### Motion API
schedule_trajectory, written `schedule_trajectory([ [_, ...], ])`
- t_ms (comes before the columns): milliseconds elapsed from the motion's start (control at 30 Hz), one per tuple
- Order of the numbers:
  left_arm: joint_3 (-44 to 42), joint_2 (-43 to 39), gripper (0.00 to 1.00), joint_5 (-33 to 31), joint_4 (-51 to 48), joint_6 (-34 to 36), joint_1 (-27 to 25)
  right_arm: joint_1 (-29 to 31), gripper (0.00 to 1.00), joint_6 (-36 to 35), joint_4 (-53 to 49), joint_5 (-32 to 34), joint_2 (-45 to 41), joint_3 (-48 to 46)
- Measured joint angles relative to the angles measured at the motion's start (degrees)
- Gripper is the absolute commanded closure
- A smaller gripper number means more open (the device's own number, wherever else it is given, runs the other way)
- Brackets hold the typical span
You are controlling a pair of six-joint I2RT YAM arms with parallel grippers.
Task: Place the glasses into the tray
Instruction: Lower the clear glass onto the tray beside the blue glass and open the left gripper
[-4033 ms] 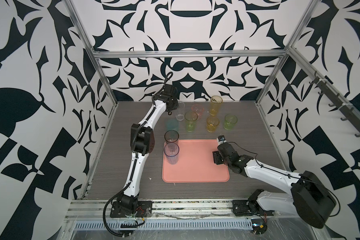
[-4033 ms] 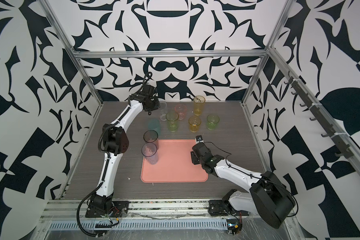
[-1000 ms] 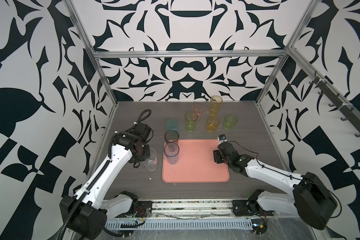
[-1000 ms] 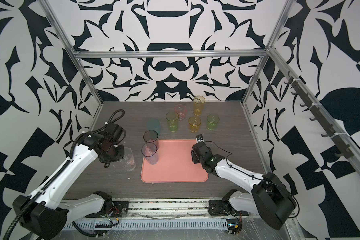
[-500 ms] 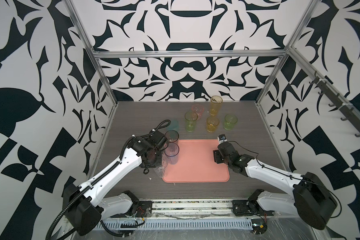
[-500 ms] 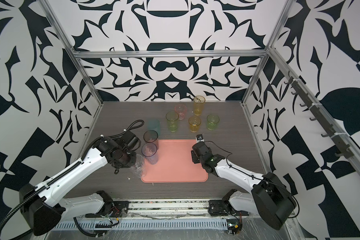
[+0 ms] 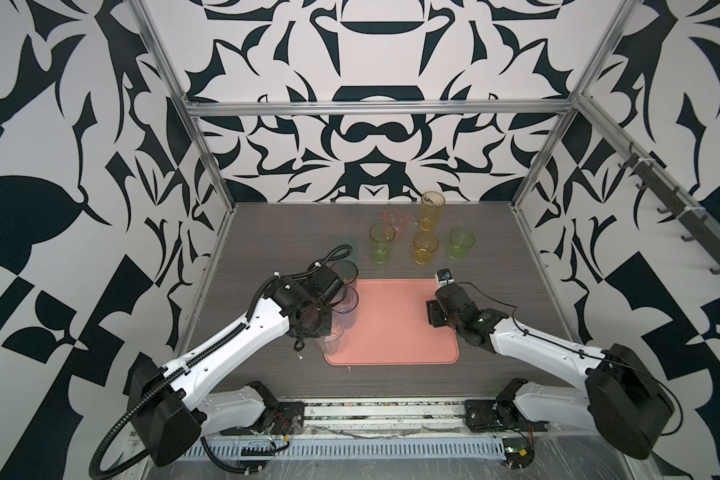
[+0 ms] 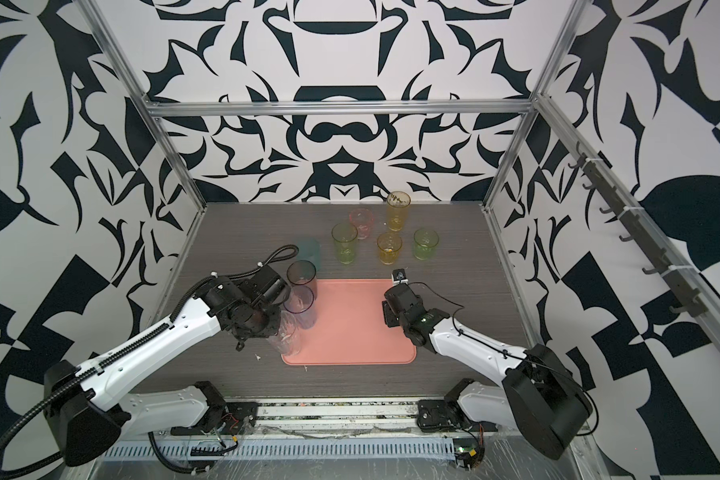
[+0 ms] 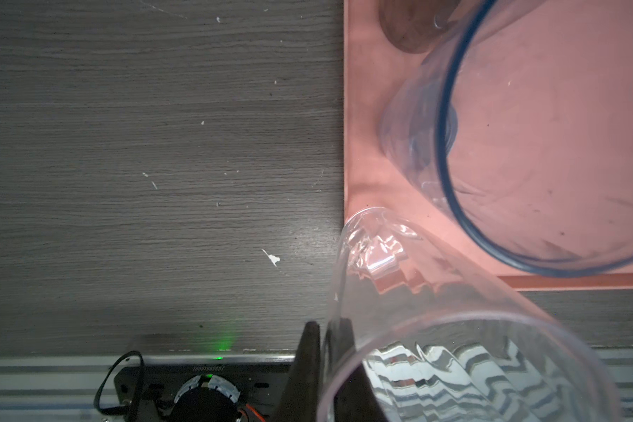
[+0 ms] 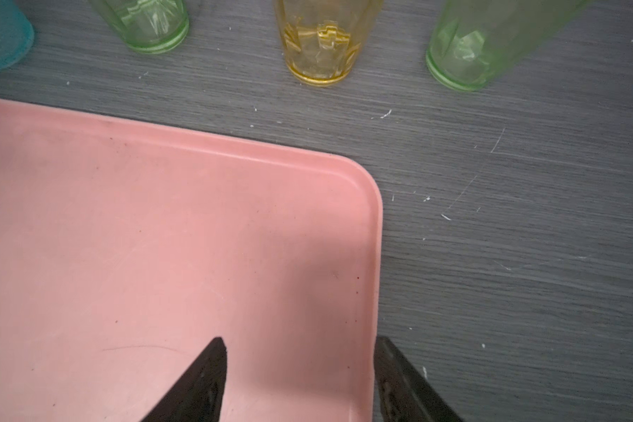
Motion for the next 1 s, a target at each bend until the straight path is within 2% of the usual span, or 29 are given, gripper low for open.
schedule_trajectory([
  [633, 0.0, 4.9, 1.00, -0.2, 4.2, -1.6, -6.3, 0.0, 0.33, 0.0, 0.0, 0.0, 0.5, 0.0],
  [1000, 0.3, 5.5, 1.00, -0.8, 4.8, -2.3, -7.2, 0.0, 0.33, 0.0, 0.0, 0.0, 0.5, 0.0],
])
